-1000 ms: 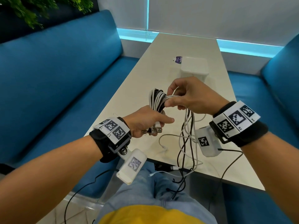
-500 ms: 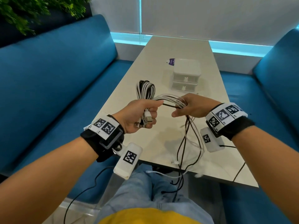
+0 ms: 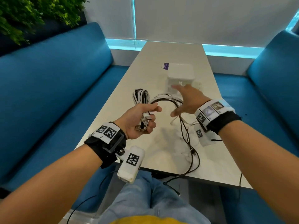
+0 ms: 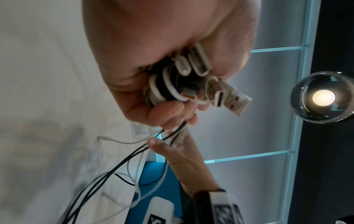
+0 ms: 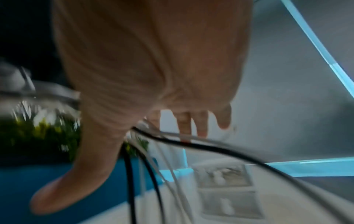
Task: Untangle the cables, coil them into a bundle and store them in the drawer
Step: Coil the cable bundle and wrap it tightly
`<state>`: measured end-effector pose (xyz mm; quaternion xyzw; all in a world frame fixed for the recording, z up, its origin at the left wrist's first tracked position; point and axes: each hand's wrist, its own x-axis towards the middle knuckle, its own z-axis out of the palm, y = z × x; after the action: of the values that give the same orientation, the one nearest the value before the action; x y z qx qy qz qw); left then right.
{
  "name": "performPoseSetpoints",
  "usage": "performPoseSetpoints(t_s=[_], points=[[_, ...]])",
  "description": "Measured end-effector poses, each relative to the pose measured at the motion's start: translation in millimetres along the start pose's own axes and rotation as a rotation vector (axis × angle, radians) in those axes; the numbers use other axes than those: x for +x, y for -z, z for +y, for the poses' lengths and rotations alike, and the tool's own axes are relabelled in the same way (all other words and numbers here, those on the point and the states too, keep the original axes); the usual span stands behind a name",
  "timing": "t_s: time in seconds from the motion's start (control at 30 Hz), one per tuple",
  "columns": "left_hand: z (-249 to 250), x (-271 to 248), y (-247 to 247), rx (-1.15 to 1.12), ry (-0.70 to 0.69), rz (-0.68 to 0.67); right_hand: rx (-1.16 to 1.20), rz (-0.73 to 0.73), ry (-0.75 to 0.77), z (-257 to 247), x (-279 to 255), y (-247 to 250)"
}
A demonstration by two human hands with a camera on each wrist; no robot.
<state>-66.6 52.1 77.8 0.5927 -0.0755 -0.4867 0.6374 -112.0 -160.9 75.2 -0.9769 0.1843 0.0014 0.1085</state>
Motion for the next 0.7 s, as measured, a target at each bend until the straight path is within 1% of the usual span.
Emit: performPoseSetpoints(t_s=[0.03, 0.07, 0.1, 0.17, 0.2, 0.27, 0.3, 0.33, 0.43, 0.5, 0.57, 0.63, 0.7], points=[[-2.5, 1.5, 2.0, -0.006, 0.014, 0.012, 0.096, 0.006, 0.033, -5.0, -6.9, 1.2], [-4.4, 3.2, 3.7, -0.006, 0.028, 0.015, 0.178, 0.035, 0.101, -12.5, -14.4, 1.7], [-5.5, 5.2, 4.3, -0.002, 0.040, 0.010, 0.210, 0.053, 0.190, -22.5, -21.7, 0.4], [-7.2, 7.8, 3.2, 0.011, 0.068, -0.016, 0.159, 0.055, 0.358, -44.6, -33.6, -10.3], [-7.5, 7.9, 2.0, 0.023, 0.080, -0.037, 0.159, 0.052, 0.406, -52.9, -37.3, -16.8], [-7.5, 6.3, 1.3, 0.069, 0.090, -0.079, 0.275, 0.041, 0.389, -54.9, -38.4, -22.8], [-7.3, 4.0, 3.0, 0.103, 0.087, -0.085, 0.335, 0.026, 0.362, -49.5, -37.6, -22.7], [-7.4, 1.5, 6.0, 0.136, 0.081, -0.078, 0.343, -0.004, 0.344, -43.5, -37.5, -21.2], [-9.2, -4.5, 13.8, 0.255, 0.053, -0.009, 0.311, -0.064, 0.375, -33.5, -41.2, -13.4], [-12.7, -5.8, 13.7, 0.353, 0.039, 0.039, 0.352, -0.115, 0.378, -39.0, -46.0, -1.8], [-17.5, -5.2, 8.5, 0.395, 0.031, 0.045, 0.434, -0.163, 0.366, -44.3, -48.4, 10.3], [-19.8, -2.8, 1.5, 0.353, 0.015, 0.024, 0.563, -0.141, 0.350, -45.6, -48.5, 14.7], [-19.1, -0.7, -2.9, 0.287, 0.018, -0.018, 0.675, -0.059, 0.343, -48.3, -50.1, 9.8]])
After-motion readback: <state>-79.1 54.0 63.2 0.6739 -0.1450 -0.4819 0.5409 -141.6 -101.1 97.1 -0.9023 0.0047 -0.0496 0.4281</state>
